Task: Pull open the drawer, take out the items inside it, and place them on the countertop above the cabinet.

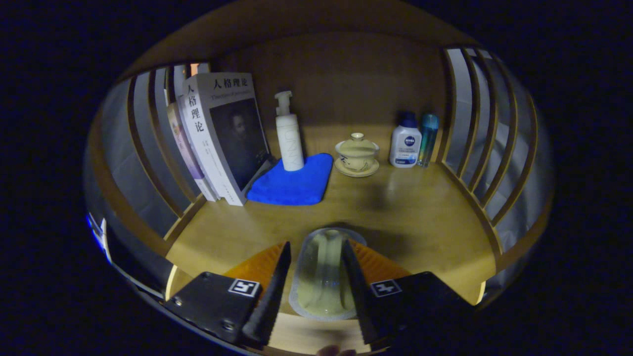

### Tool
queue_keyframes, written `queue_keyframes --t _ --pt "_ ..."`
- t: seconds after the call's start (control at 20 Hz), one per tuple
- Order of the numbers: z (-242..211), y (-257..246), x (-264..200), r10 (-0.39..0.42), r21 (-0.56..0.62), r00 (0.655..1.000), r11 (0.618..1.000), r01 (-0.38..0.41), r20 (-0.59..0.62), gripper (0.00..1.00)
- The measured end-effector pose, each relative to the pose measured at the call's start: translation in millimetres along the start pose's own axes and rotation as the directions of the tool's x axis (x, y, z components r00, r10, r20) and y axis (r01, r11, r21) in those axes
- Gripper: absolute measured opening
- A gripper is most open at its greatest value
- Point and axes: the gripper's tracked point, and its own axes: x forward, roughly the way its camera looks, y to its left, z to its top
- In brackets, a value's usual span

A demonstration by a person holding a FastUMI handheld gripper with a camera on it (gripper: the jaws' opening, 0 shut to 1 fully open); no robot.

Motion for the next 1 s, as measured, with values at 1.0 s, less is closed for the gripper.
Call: queue_keyframes --t 1.0 --pt "-105 7 -178 0.035 -0.053 0.915 0.999 -0.015 0.402 1.0"
